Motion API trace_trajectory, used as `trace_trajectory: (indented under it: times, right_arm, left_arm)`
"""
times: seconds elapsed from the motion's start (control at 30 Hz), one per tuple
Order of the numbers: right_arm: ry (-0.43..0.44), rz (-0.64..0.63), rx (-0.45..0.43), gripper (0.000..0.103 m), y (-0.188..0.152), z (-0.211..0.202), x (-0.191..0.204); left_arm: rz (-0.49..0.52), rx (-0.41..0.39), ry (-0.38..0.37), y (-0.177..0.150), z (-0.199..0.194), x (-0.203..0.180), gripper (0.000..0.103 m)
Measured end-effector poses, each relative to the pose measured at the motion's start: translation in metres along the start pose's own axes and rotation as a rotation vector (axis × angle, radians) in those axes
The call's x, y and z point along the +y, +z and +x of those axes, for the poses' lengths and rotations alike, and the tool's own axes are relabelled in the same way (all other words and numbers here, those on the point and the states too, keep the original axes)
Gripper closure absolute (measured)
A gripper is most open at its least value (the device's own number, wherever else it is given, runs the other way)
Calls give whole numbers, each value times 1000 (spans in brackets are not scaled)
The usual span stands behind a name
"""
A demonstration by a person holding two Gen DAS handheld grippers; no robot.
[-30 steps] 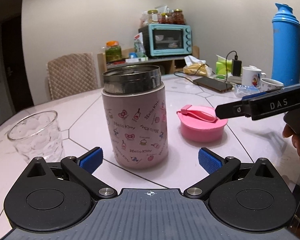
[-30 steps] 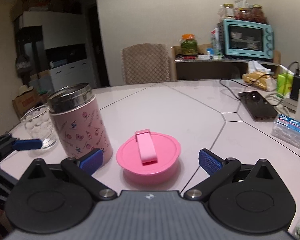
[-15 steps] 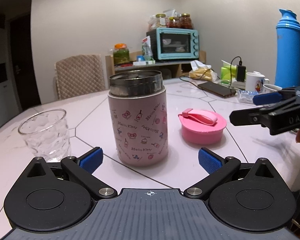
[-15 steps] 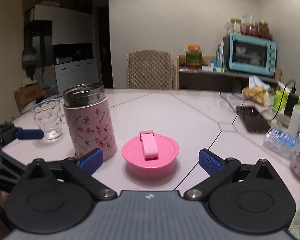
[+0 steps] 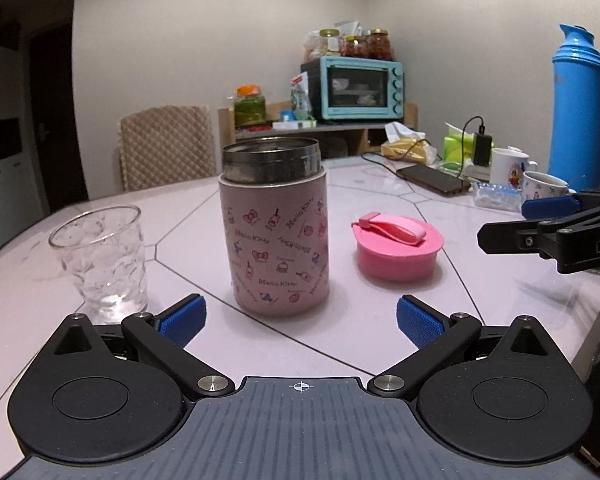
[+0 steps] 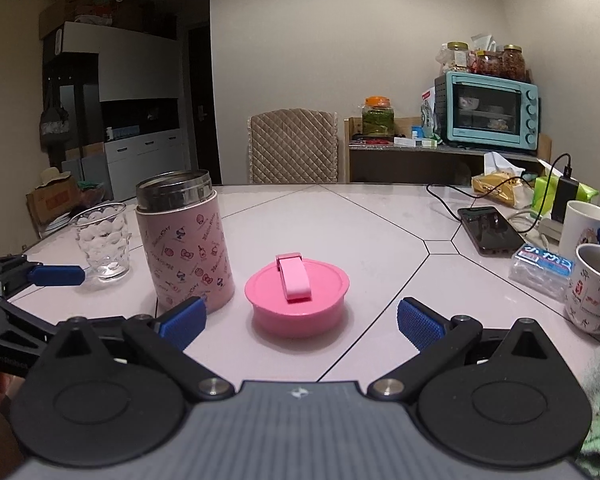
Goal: Unscrew bottle cap and pour
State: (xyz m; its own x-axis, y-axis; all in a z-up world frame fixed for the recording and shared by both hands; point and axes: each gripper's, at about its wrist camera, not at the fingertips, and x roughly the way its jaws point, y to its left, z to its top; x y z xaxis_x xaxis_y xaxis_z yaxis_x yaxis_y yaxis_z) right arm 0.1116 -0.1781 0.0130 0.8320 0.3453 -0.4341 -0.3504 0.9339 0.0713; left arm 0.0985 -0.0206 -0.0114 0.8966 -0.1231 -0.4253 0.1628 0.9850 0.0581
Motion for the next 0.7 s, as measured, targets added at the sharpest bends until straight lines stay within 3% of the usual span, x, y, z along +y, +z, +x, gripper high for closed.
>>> trace_trajectory:
  times: [0.7]
  right_arm:
    - [-32,17,-6,0,-14,-29,6]
  left_arm:
    - [-70,-3,29,-9,-19,-10,0]
